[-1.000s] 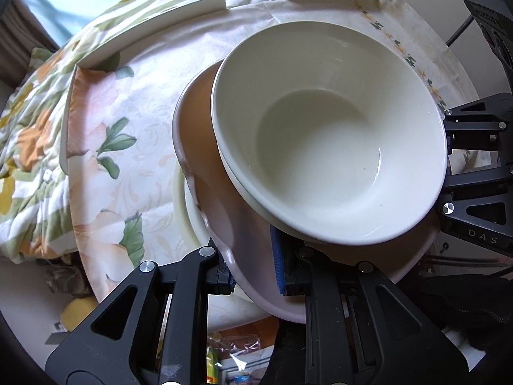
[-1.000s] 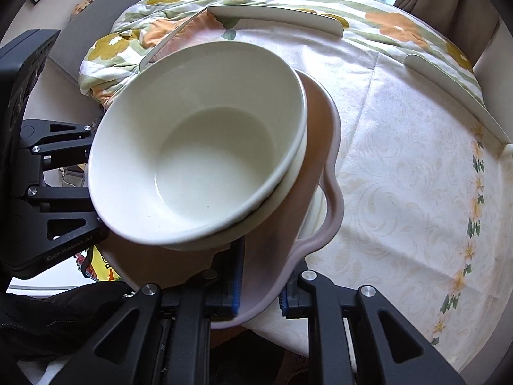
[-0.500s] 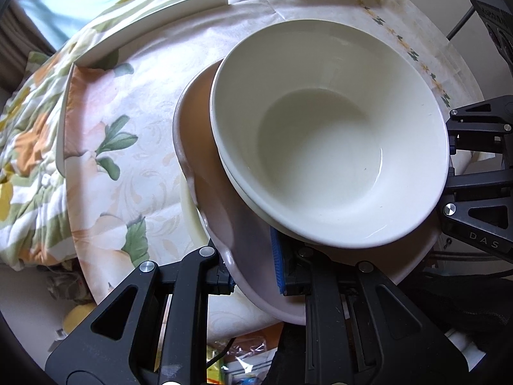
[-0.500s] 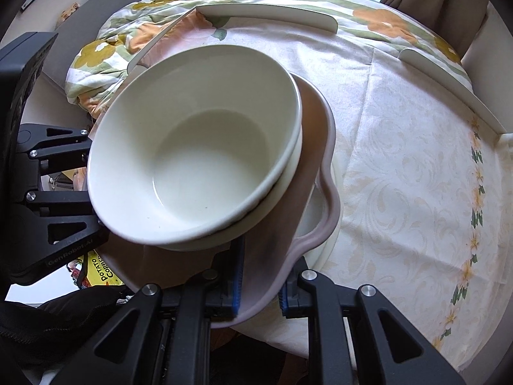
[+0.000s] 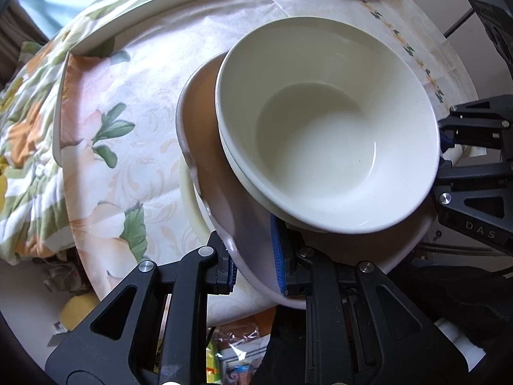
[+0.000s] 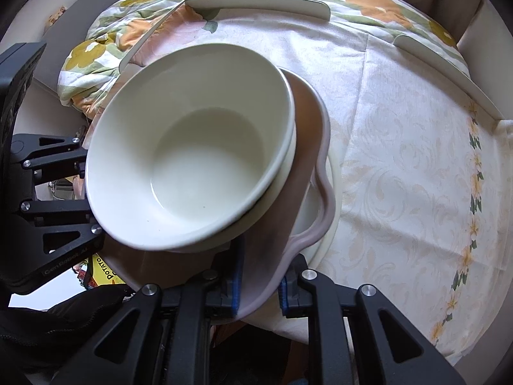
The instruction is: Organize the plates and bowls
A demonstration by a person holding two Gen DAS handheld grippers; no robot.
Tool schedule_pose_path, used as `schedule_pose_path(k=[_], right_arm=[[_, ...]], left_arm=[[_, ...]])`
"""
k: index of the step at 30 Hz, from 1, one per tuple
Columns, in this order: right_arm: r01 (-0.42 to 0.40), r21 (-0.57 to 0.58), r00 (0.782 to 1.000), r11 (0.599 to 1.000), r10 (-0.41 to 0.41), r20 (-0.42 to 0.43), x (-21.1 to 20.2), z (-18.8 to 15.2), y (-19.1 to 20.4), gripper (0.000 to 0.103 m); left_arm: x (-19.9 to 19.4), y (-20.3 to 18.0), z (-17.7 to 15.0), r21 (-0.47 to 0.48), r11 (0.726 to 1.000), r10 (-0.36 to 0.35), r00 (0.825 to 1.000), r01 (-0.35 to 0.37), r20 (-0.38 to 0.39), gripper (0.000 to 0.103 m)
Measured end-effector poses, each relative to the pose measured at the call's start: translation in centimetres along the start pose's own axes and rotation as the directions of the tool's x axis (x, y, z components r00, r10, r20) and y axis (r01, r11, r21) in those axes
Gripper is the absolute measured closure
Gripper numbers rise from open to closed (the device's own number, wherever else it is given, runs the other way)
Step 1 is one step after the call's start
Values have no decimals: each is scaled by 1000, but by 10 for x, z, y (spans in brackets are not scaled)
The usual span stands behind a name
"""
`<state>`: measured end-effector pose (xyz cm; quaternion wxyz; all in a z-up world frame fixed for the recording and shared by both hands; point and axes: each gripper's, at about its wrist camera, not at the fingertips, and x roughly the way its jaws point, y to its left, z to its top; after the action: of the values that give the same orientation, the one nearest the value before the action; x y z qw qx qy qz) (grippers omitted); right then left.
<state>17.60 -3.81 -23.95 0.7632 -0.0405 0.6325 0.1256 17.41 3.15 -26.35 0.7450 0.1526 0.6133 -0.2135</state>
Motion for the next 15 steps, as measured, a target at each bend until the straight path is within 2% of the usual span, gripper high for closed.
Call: schedule_pose_path(k=[6, 8, 9, 10, 12, 15], right_arm=[[5, 20, 1000, 1000, -5, -14, -8, -2, -3, 71], [6, 29, 1000, 1000, -6, -16, -12, -4, -4, 57], [0, 34, 1000, 999, 1, -14, -15, -5, -4, 57], [-7, 41, 1000, 999, 8, -11, -18, -7, -4, 57], [-8, 52, 1000, 999, 8, -5, -24, -10, -5, 57], [-16, 74, 1000, 997, 15, 14, -32, -13, -4, 57]], left_arm=[[-7, -5, -1, 38, 999, 13, 1000, -12, -17, 80], [-11, -6, -2, 51, 998, 26, 999, -25, -20, 76], [-14, -6, -3, 61, 998, 35, 999, -34, -14, 68], [-18, -7, -3, 69, 997, 38, 999, -38, -7, 54], [-26, -7, -4, 71, 997, 30, 999, -31, 14, 36], [-35, -5, -7, 65, 998, 22, 999, -24, 33, 35]])
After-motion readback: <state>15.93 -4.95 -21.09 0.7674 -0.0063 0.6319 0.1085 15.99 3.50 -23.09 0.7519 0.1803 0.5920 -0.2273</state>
